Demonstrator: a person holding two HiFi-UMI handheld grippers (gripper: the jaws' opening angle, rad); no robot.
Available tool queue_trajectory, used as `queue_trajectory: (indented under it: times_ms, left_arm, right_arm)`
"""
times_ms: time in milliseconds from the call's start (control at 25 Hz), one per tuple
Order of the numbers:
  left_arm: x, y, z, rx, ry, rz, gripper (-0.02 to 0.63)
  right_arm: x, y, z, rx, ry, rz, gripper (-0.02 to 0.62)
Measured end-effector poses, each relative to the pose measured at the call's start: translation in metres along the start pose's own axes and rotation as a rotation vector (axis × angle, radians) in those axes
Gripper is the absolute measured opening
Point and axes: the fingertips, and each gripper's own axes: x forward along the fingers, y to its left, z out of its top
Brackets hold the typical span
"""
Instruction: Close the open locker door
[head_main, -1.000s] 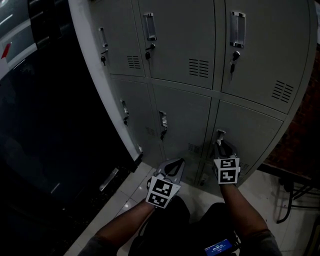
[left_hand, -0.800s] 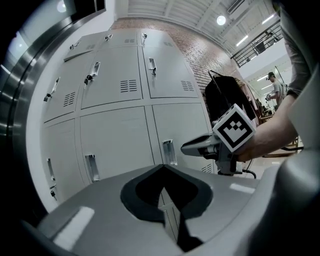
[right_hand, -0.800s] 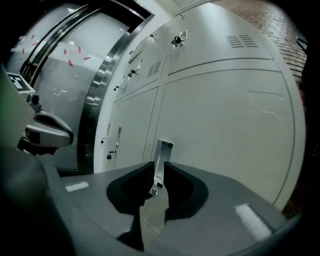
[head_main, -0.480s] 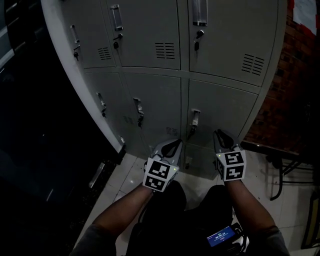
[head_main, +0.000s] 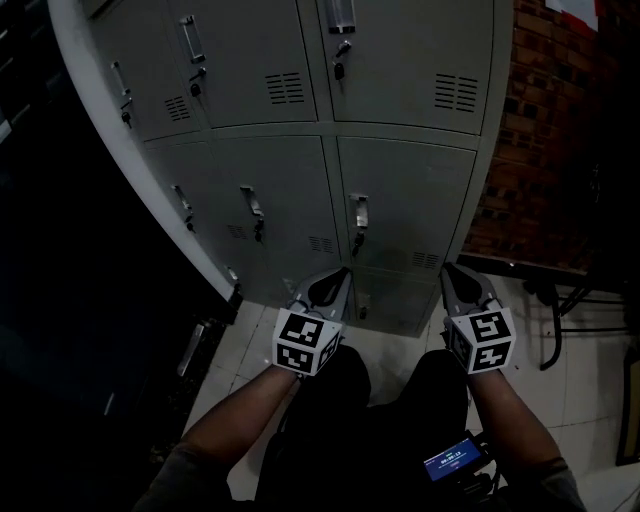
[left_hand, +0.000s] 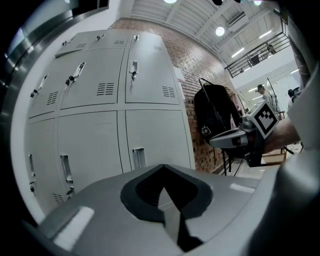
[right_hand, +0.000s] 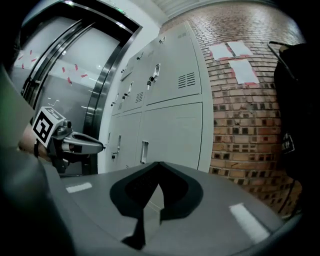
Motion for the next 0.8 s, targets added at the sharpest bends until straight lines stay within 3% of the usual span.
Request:
queue_trajectory:
  times_ms: [280, 520, 800]
  left_arm:
    - [-0.018, -0.024, -0.001, 0.019, -0.003, -0.041, 0.002]
    - [-0.052, -0.030, 0.022, 0.032, -0.047, -0.040, 0.002]
    - [-0.092, -0.048, 0.021, -0.013, -0.057, -0.055, 0.002]
  right_arm:
    - [-0.053, 0.016, -0.005, -0.001, 0.002, -0.001, 0.000]
    - [-0.096, 0.022, 0.005, 0.027, -0.005, -0.023, 0.000]
    - [-0.138, 0.040, -0.002, 0.080, -0.012, -0.032, 0.000]
